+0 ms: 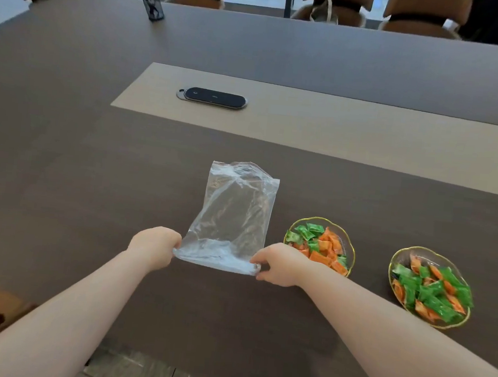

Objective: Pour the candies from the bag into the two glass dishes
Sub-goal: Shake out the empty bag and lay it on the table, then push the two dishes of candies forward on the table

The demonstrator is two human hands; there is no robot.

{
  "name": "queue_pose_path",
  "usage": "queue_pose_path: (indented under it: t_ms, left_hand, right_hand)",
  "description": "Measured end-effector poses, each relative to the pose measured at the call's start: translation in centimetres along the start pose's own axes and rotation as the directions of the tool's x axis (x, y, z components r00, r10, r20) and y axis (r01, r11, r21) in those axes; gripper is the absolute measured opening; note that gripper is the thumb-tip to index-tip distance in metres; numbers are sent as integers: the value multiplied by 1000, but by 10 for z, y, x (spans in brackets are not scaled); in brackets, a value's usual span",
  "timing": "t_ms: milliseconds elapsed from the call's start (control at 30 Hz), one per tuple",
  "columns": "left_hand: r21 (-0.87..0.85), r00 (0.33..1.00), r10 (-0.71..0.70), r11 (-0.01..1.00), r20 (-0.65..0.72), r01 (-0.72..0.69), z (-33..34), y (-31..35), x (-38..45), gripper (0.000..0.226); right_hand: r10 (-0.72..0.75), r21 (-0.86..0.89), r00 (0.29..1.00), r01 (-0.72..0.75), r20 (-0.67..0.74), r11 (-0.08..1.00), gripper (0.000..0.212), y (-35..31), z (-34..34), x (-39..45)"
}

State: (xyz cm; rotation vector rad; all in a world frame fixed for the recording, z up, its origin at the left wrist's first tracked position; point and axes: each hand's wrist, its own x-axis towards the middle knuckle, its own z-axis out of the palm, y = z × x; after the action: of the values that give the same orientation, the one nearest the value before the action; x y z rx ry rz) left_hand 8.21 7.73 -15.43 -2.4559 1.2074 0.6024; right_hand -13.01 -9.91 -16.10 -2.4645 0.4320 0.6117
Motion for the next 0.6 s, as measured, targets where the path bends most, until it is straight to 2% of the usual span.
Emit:
queue_pose_path:
  t_ms: [233,333,600]
  left_hand:
    - [-29,998,-34,999,53,36,-21,22,3,40]
    - [-97,1000,8,995,12,-6,-33,42,6,36]
    - [-209,984,160,963,-75,-172,-67,120,28,32]
  right_hand:
    - [0,24,994,3,-111,1000,43,12,-17,-12]
    - [18,27,986,-13,-165,1000,38,23,-27,-22]
    - [277,133,909,-246,-313,960,35,96,-46,-66]
